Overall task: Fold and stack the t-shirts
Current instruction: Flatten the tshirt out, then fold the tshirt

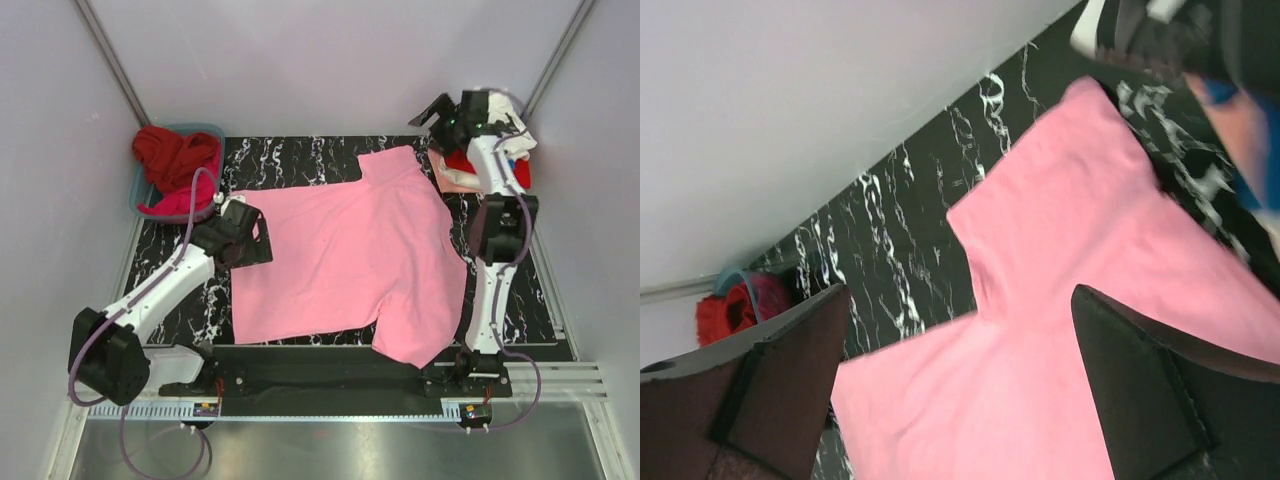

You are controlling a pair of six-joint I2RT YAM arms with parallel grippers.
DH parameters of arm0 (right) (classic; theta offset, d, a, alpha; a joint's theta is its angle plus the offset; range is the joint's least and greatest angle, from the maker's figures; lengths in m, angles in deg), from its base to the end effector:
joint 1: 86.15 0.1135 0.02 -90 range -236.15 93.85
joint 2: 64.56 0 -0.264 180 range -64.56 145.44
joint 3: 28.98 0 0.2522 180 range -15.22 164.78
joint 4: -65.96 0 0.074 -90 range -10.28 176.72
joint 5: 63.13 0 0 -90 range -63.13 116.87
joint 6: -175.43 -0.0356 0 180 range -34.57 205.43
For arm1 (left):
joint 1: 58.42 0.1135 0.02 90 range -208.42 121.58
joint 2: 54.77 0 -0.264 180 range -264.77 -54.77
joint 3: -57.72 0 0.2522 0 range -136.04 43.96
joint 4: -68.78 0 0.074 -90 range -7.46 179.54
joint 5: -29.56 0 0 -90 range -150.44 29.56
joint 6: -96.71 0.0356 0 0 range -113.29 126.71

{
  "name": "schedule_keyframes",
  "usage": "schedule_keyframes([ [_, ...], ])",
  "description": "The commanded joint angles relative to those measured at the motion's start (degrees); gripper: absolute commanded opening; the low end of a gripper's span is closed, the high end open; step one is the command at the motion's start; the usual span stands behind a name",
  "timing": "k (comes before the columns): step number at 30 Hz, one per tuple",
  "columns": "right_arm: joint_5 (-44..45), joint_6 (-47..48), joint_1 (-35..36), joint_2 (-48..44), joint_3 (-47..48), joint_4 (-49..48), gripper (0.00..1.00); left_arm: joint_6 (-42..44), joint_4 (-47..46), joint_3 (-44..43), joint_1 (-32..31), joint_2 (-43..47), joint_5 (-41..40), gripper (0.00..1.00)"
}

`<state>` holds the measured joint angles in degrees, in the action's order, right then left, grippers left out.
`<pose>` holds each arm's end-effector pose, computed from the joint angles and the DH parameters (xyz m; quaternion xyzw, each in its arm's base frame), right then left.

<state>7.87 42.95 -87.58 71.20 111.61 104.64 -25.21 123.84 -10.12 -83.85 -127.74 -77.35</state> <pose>0.5500 -0.0021 0.2589 0.2533 0.8362 0.2991 0.3836 0.2280 -0.0970 0.2496 -0.0919 0.9522 0.0026 0.2914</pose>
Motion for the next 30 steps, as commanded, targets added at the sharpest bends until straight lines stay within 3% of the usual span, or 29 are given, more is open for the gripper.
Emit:
schedule_keyframes([
  [1,16.5,7.4,3.4,-20.6,-6.2,14.5,1.00,-7.2,7.2,2.1,-4.3,6.1,-2.0,0.95],
  [3,21.5,9.4,6.9,-31.5,-13.8,16.6,1.00,-10.3,8.3,8.0,-6.6,10.8,-0.2,0.95],
  [4,24.3,9.2,7.9,-35.4,-23.6,15.9,0.99,-13.9,8.6,9.9,-9.3,12.5,0.2,0.95],
  [7,23.1,6.0,11.5,-49.5,-42.1,15.1,1.00,-23.0,12.0,14.2,-16.8,18.1,-0.5,0.92],
  [13,23.7,0.6,22.0,-69.0,-67.6,19.3,0.98,-39.9,17.4,20.6,-30.8,18.2,-1.6,0.86],
  [18,24.7,-1.6,25.5,-79.7,-76.9,23.7,0.98,-44.4,16.6,24.1,-33.6,18.7,-2.8,0.84],
  [24,26.8,-1.3,25.5,-87.1,-78.0,29.5,0.99,-45.2,15.7,24.6,-33.9,17.3,-5.1,0.84],
  [30,25.1,-1.8,25.4,-86.7,-76.8,31.0,0.99,-44.4,14.6,24.6,-33.6,14.2,-6.5,0.86],
])
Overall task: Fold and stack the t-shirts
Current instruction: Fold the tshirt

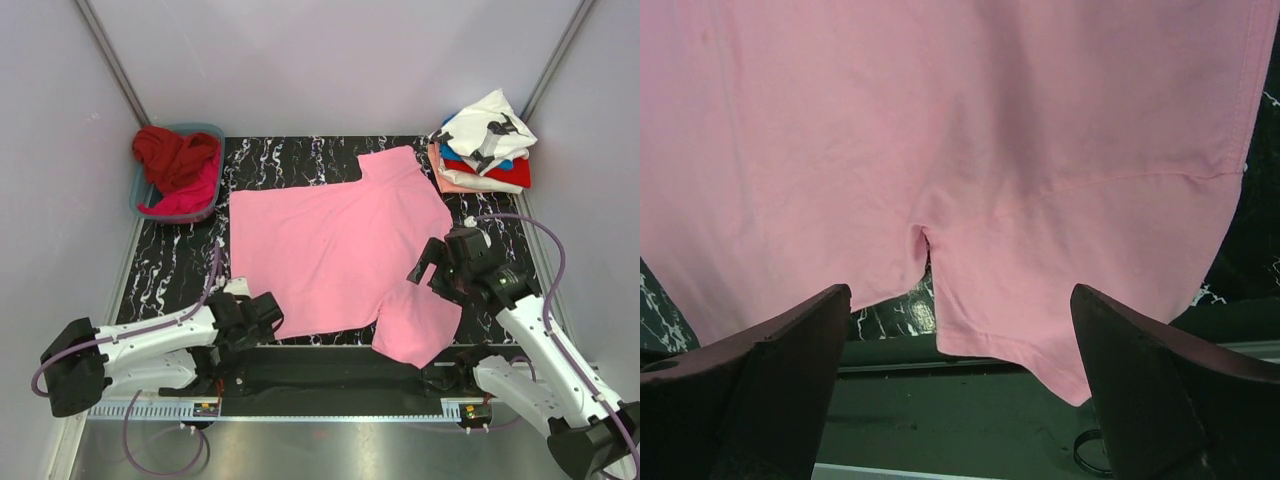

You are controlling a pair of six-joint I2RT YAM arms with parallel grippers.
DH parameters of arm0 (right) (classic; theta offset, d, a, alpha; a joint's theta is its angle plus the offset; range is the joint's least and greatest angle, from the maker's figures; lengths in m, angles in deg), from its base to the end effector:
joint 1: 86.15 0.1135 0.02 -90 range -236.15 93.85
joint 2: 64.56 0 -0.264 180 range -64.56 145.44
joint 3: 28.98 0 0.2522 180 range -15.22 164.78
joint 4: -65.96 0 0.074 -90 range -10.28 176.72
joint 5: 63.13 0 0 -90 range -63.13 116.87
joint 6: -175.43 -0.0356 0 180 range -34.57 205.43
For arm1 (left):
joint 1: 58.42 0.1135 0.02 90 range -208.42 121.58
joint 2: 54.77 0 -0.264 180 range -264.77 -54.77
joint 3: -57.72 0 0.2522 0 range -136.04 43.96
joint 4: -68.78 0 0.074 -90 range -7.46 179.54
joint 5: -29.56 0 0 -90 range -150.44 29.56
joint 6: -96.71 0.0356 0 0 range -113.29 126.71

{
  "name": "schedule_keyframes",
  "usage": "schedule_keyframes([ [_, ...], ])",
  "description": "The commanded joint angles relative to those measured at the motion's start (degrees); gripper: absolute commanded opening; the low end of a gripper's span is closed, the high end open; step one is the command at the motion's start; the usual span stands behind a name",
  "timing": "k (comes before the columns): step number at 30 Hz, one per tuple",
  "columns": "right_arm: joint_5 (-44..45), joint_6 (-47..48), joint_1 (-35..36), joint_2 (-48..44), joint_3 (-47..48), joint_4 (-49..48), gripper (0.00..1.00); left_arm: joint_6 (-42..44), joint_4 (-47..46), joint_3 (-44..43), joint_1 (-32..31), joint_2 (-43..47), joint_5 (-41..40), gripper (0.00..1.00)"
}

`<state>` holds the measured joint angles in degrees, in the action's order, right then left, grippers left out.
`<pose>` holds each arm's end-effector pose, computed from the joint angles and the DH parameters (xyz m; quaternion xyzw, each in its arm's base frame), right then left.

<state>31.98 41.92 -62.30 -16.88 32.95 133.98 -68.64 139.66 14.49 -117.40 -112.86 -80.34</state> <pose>0.1397 0.0583 0.2825 0.1758 0.9332 0.1370 0.2820 0.0785 -0.1071 0.1657 -0.1465 0.9733 0.0333 0.1733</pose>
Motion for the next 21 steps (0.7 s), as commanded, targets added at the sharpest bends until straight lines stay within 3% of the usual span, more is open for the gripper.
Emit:
schedule_keyframes([
  [1,1.0,-0.1,0.1,1.7,2.3,1.9,0.99,-0.4,-1.7,0.0,0.4,-1.3,-3.7,0.86],
  [6,2.0,1.3,0.4,4.1,3.5,3.1,0.99,2.8,-3.7,-0.1,3.1,-4.4,-3.8,0.83],
  [9,2.0,1.4,0.7,4.9,3.0,2.9,1.00,4.7,-4.7,-0.5,4.7,-6.7,-4.4,0.63],
  [10,1.9,1.4,0.8,5.1,2.9,2.8,1.00,5.0,-4.7,-0.8,4.9,-7.0,-4.8,0.51],
  [12,1.4,1.4,0.7,5.3,2.7,2.8,1.00,5.5,-4.9,-0.9,5.2,-7.1,-5.1,0.39],
  [13,1.5,1.3,0.8,5.3,2.6,3.0,1.00,5.7,-4.9,-0.8,5.2,-7.0,-5.3,0.24],
  [16,4.7,-0.6,2.7,5.7,3.0,5.2,1.00,7.0,-5.4,-1.2,5.4,-6.3,-5.4,0.02],
  [21,16.7,-8.1,22.2,19.5,8.3,15.5,1.00,9.4,-2.4,-5.9,8.2,-0.1,-8.1,0.00],
])
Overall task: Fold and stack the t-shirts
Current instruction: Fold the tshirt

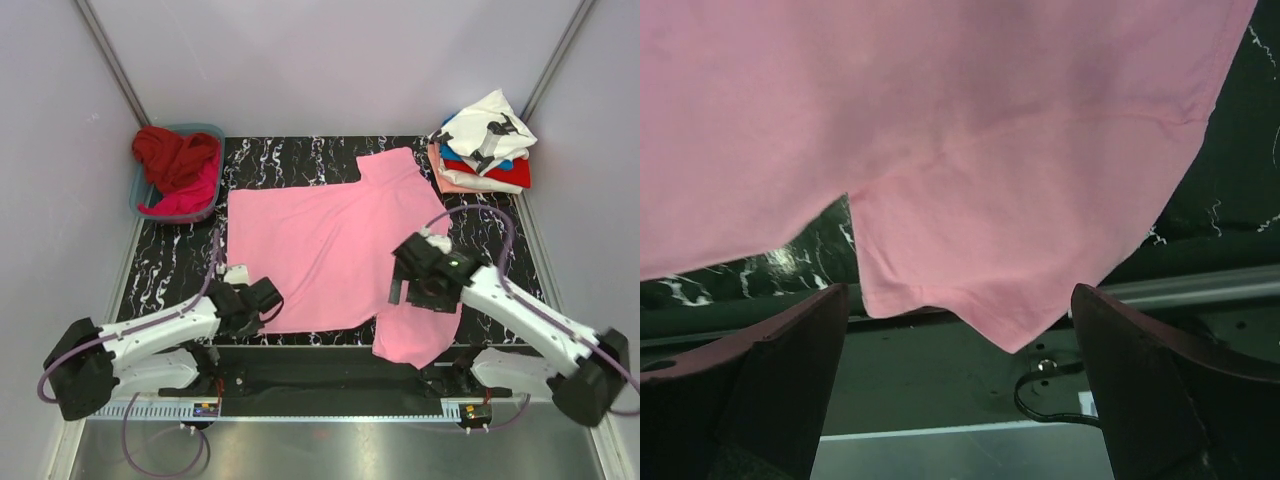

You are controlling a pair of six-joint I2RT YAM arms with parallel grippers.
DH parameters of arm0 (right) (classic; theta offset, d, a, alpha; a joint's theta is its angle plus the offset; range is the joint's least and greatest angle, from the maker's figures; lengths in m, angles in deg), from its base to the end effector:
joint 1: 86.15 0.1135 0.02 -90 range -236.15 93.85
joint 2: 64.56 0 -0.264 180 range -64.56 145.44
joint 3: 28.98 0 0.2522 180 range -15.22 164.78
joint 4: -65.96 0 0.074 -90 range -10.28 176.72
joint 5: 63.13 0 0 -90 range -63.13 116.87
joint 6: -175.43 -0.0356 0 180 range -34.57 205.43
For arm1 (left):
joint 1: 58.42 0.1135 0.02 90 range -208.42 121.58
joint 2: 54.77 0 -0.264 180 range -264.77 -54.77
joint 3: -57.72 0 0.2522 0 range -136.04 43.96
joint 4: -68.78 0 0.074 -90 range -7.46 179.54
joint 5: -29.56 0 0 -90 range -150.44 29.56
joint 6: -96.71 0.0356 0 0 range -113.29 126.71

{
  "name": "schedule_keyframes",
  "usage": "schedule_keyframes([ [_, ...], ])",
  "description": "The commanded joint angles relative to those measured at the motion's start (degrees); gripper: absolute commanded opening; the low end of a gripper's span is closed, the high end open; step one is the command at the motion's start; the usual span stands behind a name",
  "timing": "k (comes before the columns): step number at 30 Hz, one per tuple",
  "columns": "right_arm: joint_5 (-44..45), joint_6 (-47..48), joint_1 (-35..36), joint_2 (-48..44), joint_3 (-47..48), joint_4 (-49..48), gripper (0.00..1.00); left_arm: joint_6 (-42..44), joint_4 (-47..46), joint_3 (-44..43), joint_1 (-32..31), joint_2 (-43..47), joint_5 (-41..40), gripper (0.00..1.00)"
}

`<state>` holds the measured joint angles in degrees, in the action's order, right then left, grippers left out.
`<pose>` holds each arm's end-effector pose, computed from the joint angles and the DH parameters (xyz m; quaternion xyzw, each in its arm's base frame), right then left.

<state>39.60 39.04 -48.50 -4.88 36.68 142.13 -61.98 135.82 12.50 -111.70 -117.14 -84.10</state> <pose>0.1429 0.1003 0.2654 0.0936 0.9747 0.0333 0.2001 0.1007 -0.1112 0.1670 -0.1414 0.9673 0.0559 0.2031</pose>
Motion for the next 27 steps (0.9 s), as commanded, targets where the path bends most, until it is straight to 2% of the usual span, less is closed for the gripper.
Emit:
schedule_keyframes([
  [1,9.8,-5.8,9.8,12.3,5.4,8.7,1.00,4.7,0.6,-4.7,4.5,5.0,-3.4,0.00],
  [2,10.3,-6.1,10.7,13.5,5.8,9.4,1.00,9.4,-0.4,-4.9,7.2,5.4,-2.3,0.00],
  [3,9.6,-6.0,11.5,14.1,5.6,9.5,1.00,11.9,-2.5,-4.8,13.0,6.0,-1.0,0.00],
  [4,8.8,-5.8,11.7,14.2,5.3,9.4,1.00,13.4,-3.6,-4.7,15.3,6.3,1.2,0.00],
  [7,3.4,-5.1,11.7,12.5,2.6,7.9,0.89,17.6,-7.2,-5.8,21.0,4.5,4.6,0.00],
  [9,-1.3,-4.2,11.9,13.0,-0.3,8.0,0.79,20.0,-9.2,-6.5,24.0,1.7,5.6,0.00],
  [10,-2.6,-2.3,13.5,14.0,-1.1,7.7,0.69,20.9,-10.2,-6.8,25.0,0.9,7.6,0.00],
  [12,-4.3,-4.8,16.0,14.7,-0.6,8.9,0.59,22.3,-12.2,-6.9,26.8,-0.7,8.8,0.00],
  [16,-10.4,-5.5,19.7,17.4,-2.9,6.8,0.59,22.6,-13.5,-6.6,26.9,-1.0,9.6,0.00],
  [19,-10.1,-5.8,21.5,18.2,-2.3,7.4,0.64,22.9,-14.0,-5.9,27.0,-0.6,9.8,0.00],
  [21,-10.9,-5.7,21.6,18.3,-2.3,6.8,0.72,23.1,-14.0,-5.7,27.0,-0.3,9.9,0.00],
  [23,-14.6,-4.5,21.5,20.1,-2.0,5.8,0.74,23.1,-14.1,-5.6,27.0,-0.3,10.3,0.00],
  [27,-15.5,-2.9,21.5,24.9,-3.2,2.3,0.73,23.4,-13.6,-6.3,27.0,0.1,11.2,0.00],
])
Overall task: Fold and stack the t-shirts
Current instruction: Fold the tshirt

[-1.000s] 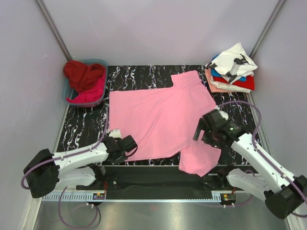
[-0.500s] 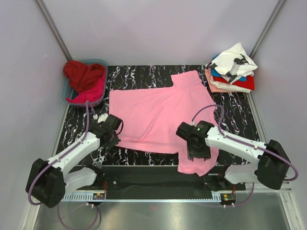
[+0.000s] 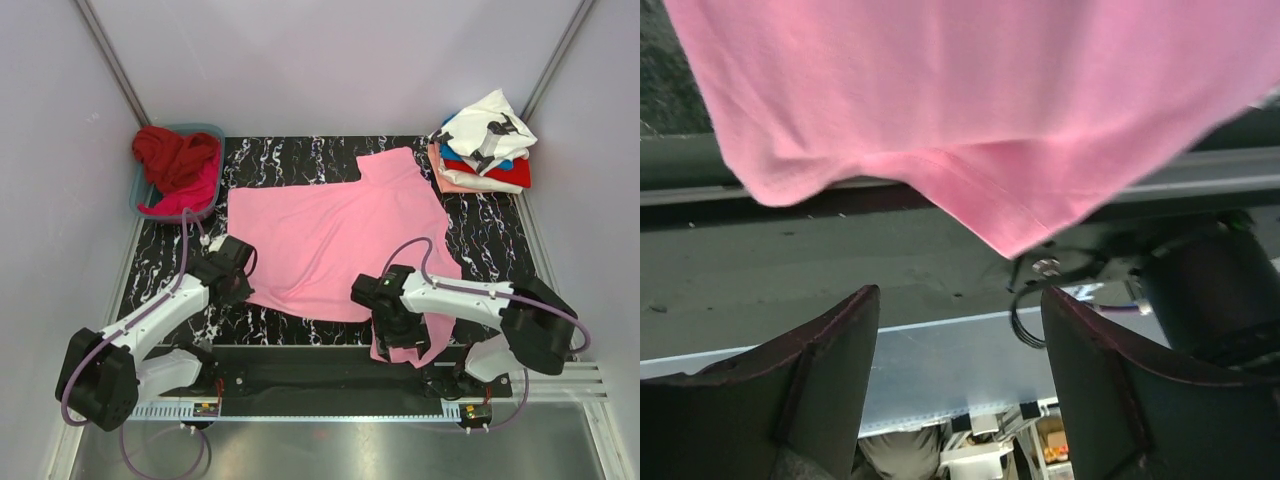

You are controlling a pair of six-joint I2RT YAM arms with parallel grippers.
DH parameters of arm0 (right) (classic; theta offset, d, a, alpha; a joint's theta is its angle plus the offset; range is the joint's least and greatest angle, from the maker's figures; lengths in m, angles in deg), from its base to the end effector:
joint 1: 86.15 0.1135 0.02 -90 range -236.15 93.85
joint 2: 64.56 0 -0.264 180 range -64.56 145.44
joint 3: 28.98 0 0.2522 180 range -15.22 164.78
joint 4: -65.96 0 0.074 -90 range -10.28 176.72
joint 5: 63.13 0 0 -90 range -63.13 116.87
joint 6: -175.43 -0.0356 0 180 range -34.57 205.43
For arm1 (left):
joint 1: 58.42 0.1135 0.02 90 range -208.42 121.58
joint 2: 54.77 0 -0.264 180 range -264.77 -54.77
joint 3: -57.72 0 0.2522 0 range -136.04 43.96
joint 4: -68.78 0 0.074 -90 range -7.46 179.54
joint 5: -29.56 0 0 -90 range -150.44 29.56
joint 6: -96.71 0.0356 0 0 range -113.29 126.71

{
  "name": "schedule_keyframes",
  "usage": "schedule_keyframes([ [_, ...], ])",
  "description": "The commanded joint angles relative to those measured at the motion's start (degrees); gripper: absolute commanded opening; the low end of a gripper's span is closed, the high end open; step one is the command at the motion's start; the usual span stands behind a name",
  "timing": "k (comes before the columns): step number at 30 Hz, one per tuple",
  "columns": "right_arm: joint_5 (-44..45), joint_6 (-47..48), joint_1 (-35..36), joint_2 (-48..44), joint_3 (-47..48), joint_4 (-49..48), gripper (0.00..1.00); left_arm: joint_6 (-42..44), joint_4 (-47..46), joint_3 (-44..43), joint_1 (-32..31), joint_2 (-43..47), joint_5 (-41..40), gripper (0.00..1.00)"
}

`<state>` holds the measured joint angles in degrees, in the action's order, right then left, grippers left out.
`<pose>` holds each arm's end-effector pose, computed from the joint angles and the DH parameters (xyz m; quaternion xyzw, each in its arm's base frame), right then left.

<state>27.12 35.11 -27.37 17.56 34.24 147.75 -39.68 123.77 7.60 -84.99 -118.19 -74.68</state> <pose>0.1049 0.1727 0.1856 0.0736 -0.9929 0.0771 0.0523 0.1716 -0.0760 0.1908 -0.1907 0.9560 -0.0132 0.2226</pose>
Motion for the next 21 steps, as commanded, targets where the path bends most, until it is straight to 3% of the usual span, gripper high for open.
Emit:
schedule_keyframes([
  [1,-5.1,1.2,0.5,2.9,-2.2,-5.6,0.72,1.2,-1.4,-1.3,0.3,1.5,1.8,0.00],
  [3,-11.0,1.0,0.4,3.2,-5.7,-11.0,0.71,1.4,-1.0,-1.0,0.3,2.7,1.7,0.00],
  [7,-8.4,2.2,-2.6,1.4,-5.9,-9.9,0.72,1.2,-1.2,0.0,0.3,4.4,1.7,0.00],
  [11,-10.9,5.5,-12.0,-0.7,-10.6,-14.7,0.68,1.5,-1.3,0.4,0.2,5.1,2.3,0.00],
  [15,-9.4,5.2,-14.3,-1.0,-10.3,-14.7,0.67,1.7,-2.6,0.9,0.2,5.1,2.9,0.00],
  [18,-8.6,3.7,-15.8,-3.6,-11.1,-14.9,0.61,1.7,-3.5,1.9,0.2,4.5,3.3,0.00],
  [21,-7.8,2.8,-15.9,-4.3,-11.7,-15.4,0.45,2.0,-4.1,2.2,0.2,4.7,3.6,0.00],
])
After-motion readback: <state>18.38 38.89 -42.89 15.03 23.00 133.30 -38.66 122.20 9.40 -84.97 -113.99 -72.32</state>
